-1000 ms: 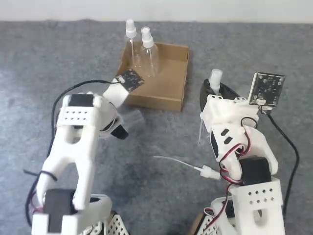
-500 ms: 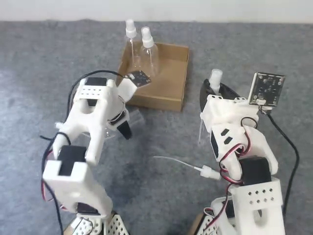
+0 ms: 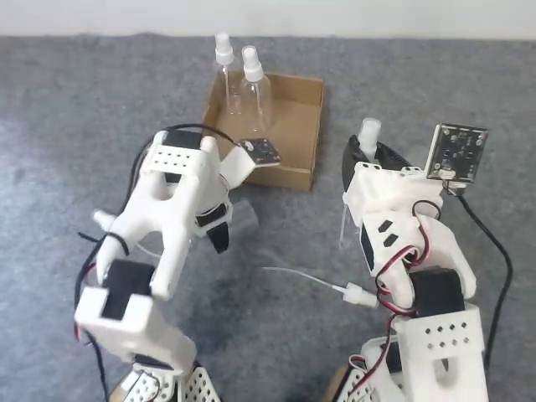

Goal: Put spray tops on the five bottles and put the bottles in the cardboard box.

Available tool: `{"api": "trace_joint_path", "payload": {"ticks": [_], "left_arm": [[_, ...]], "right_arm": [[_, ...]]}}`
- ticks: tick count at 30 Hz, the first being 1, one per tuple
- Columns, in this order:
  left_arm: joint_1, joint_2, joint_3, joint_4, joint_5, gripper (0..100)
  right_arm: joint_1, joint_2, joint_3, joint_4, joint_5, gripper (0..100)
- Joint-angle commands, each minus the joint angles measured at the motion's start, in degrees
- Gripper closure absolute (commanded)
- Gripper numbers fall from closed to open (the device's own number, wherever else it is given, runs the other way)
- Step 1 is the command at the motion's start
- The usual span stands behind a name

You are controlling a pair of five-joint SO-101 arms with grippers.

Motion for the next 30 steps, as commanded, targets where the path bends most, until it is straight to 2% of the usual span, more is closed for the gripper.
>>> {"api": "trace_joint_path", "payload": {"ticks": [1,14,19,24,30], "left_arm": [[0.4,-7.3,-2.3,1.3,3.2,86],[-0.3,-14.7,-2.3,1.0,23.8,86],[-0.7,-18.5,-2.3,1.3,35.0,86],[-5.8,-23.1,-2.3,-0.2,43.7,86],[-15.3,-25.0,-2.3,-1.8,59.6,86]], "right_arm": [[0.7,-1.5,-0.3,-1.5,-0.3,99.2],[0.7,-1.5,-0.3,-1.5,-0.3,99.2],[0.7,-1.5,-0.3,-1.5,-0.3,99.2],[0.7,-1.5,-0.3,-1.5,-0.3,99.2],[0.6,-1.5,-0.3,-1.5,-0.3,99.2]]}}
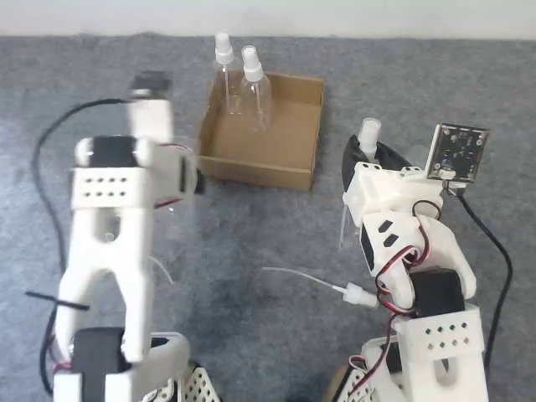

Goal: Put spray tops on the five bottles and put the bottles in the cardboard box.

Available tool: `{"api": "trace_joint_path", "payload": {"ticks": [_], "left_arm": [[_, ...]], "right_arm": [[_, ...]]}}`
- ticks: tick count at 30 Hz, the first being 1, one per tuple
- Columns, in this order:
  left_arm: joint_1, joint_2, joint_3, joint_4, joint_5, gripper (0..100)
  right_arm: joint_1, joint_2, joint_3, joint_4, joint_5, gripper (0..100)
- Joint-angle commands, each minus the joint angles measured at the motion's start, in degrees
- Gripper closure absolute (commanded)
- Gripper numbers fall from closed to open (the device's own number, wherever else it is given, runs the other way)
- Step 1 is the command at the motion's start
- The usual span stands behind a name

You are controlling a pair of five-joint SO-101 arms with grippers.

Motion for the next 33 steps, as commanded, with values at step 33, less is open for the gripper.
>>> {"api": "trace_joint_path", "payload": {"ticks": [33], "left_arm": [[-47.9,17.5,-2.4,-2.6,33.0,86]], "right_arm": [[0.4,-1.6,5.5,-9.8,-0.2,99.1]]}}
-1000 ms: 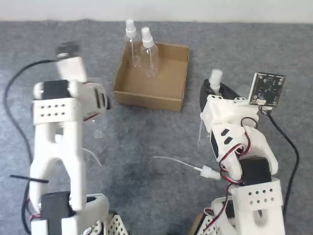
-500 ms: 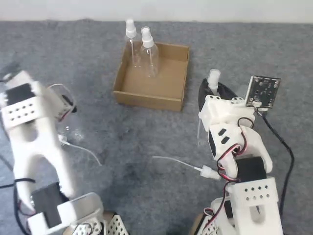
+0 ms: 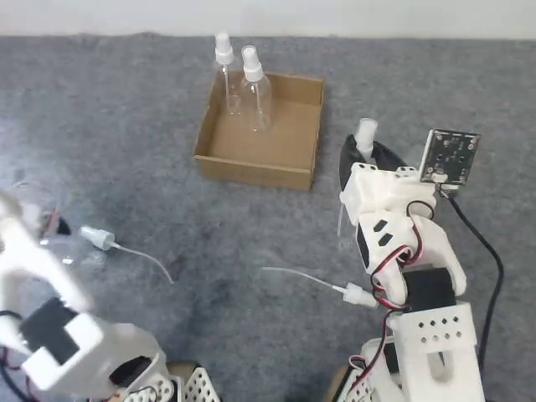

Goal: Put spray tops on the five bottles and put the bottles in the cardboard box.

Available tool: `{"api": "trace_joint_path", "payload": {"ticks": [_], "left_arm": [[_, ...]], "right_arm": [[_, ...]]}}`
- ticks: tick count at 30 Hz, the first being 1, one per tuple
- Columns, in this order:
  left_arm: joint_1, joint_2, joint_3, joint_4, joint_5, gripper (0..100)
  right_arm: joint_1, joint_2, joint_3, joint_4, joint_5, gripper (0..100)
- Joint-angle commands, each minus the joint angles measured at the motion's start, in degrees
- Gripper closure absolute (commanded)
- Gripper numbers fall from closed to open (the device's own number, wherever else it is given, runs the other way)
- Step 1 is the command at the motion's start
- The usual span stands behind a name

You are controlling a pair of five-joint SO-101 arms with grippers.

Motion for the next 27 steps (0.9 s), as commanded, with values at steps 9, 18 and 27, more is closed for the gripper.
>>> {"api": "trace_joint_path", "payload": {"ticks": [9,18,27], "left_arm": [[-5.4,9.5,-2.7,-4.8,-5.7,86],[-5.3,11.0,-11.6,4.1,-14.8,85],[-3.9,11.1,-11.6,5.5,-13.9,69]], "right_arm": [[0.4,-1.5,-0.7,-2.0,-0.2,99.1],[0.3,-1.5,-0.7,-2.0,-0.2,99.1],[0.3,-1.6,-0.7,-2.0,-0.2,99.1]]}}
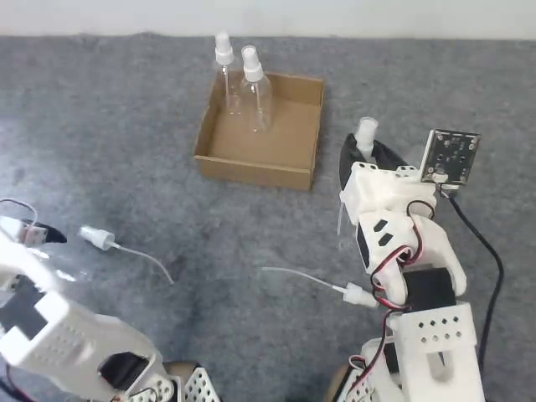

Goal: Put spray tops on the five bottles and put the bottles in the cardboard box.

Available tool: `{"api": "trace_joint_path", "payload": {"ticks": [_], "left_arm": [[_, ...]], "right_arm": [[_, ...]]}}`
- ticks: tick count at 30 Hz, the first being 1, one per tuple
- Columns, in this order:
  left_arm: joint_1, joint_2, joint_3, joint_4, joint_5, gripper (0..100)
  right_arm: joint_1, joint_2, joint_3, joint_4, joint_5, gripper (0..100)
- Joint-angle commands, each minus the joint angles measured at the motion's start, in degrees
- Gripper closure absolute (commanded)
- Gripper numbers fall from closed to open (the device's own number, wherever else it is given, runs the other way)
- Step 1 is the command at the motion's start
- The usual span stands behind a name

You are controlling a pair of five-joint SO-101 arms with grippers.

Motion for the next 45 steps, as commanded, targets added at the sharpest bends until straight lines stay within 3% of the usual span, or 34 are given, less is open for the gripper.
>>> {"api": "trace_joint_path", "payload": {"ticks": [1,15,27,31,38,45], "left_arm": [[0.4,-0.5,-2.0,1.3,1.3,69],[0.1,-1.2,-8.6,4.7,0.7,69],[0.2,-0.8,-17.1,7.5,-19.3,69],[0.4,-1.1,-17.3,6.9,-30.1,69],[1.1,-0.6,-17.2,0.4,-60.7,69],[3.9,-1.0,-17.5,0.3,-85.3,69]], "right_arm": [[0.3,-1.6,-0.7,-1.5,-0.2,99.1],[0.3,-1.6,-0.7,-1.5,-0.2,99.1],[0.3,-1.6,-0.7,-1.5,-0.2,99.1],[0.3,-1.6,-0.7,-1.5,-0.2,99.1],[0.3,-1.6,-0.7,-1.5,-0.2,99.1],[0.3,-1.5,-0.7,-1.5,-0.2,99.1]]}}
